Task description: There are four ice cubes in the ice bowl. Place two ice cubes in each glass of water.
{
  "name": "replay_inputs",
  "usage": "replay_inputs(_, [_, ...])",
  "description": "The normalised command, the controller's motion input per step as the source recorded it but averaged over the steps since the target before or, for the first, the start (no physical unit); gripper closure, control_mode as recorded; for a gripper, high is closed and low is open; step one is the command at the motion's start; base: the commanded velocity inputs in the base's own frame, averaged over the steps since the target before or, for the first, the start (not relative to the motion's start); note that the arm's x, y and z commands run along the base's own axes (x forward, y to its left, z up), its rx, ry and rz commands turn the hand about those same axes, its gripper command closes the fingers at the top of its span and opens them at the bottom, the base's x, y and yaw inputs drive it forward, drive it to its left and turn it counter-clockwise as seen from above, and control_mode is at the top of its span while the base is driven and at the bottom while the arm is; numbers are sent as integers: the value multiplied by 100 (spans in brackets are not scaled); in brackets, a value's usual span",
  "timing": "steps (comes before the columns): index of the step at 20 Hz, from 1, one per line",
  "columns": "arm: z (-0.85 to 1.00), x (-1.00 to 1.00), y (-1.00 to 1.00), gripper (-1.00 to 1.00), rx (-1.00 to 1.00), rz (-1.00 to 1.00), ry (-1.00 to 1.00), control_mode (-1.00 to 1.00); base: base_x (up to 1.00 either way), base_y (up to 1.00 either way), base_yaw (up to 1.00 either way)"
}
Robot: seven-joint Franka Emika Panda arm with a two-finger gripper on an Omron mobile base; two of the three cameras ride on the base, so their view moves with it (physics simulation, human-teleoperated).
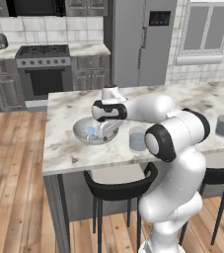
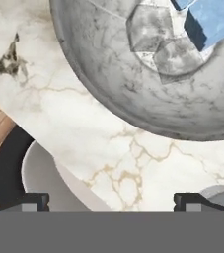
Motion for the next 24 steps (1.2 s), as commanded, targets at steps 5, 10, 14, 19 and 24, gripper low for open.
replay_inputs(5, [-19, 50, 0, -100, 0, 0, 0, -100, 0, 0, 0])
replay_inputs(10, [-5, 65, 0, -100, 0, 0, 0, -100, 0, 0, 0])
replay_inputs(14, [-16, 38, 12, -100, 0, -4, 0, -100, 0, 0, 0])
replay_inputs(19, [-26, 21, 21, -100, 0, -7, 3, -100, 0, 0, 0])
replay_inputs(24, [-40, 16, 8, -100, 0, -8, 3, -100, 0, 0, 0])
